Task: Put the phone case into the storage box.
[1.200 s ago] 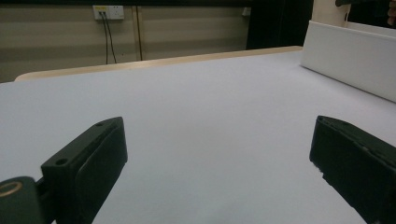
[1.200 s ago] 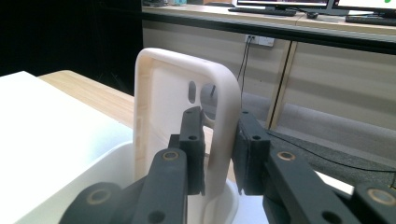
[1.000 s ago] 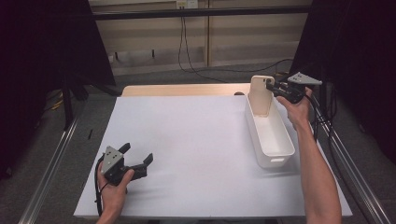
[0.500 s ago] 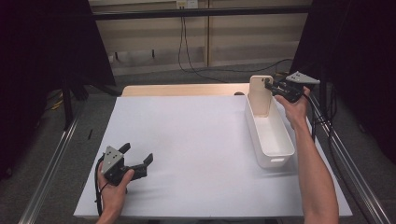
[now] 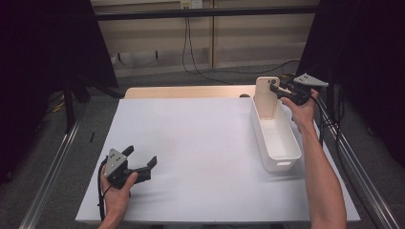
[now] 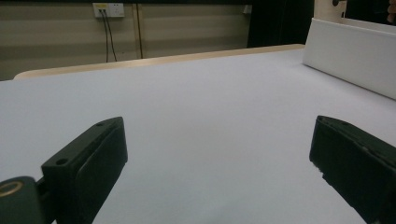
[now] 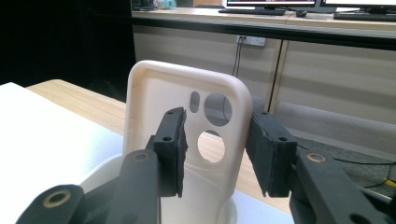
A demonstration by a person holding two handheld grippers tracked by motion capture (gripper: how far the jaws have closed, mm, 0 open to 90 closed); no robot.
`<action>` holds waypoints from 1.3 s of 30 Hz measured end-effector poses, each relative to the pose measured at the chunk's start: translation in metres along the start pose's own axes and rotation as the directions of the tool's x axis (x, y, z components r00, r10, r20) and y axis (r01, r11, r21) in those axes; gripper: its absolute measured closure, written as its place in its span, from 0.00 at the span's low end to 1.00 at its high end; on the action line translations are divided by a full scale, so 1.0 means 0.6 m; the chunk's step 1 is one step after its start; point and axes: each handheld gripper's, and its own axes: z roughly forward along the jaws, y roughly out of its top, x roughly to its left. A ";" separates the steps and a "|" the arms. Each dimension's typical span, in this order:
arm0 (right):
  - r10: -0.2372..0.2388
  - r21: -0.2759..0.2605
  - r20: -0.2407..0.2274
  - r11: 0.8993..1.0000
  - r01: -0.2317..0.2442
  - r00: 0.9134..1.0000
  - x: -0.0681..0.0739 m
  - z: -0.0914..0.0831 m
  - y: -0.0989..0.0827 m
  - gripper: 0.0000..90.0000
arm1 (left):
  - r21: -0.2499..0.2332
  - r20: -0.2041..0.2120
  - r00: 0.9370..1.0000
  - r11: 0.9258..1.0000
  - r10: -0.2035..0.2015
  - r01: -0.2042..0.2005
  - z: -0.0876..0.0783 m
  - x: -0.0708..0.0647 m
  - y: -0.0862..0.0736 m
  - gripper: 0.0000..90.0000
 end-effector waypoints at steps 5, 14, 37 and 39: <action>0.009 -0.005 0.003 1.000 -0.009 1.000 0.001 -0.004 0.002 0.53 | -0.004 -0.002 1.000 1.000 0.000 0.000 -0.001 0.001 0.001 0.05; 0.042 0.009 0.019 0.999 -0.042 0.999 0.006 -0.003 0.002 0.28 | -0.011 -0.008 1.000 1.000 -0.001 0.001 -0.001 0.001 0.002 0.05; 0.098 -0.010 0.080 0.995 -0.098 0.992 0.024 -0.026 0.002 0.01 | -0.015 -0.018 1.000 1.000 -0.007 0.007 -0.003 0.004 0.003 0.05; 0.096 -0.012 0.089 0.995 -0.096 0.991 0.025 -0.027 0.001 0.00 | -0.019 -0.018 1.000 1.000 -0.006 0.005 -0.002 0.004 0.004 0.05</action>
